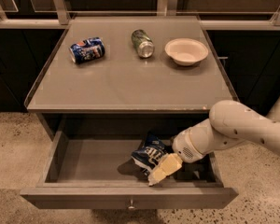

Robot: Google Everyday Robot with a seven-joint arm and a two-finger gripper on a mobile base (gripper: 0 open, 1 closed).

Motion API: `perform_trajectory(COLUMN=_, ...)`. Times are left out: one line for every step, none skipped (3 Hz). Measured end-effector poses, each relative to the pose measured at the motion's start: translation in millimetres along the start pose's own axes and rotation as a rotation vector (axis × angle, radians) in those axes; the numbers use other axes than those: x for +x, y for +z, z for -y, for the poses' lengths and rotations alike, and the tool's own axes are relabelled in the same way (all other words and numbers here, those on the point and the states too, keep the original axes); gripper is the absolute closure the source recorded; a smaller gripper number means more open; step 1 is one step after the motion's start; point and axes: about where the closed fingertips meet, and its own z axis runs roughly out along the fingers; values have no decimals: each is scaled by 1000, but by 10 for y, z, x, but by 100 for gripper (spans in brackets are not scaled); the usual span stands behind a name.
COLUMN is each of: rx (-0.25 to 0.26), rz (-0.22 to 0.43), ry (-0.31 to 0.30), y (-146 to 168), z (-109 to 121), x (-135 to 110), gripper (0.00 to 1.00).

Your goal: Place blue chip bag into top drawer

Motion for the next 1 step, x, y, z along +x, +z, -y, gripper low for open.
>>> perform_trajectory(rx=0, rz=0, ry=0, y=0, z=0, x=0, gripper=0)
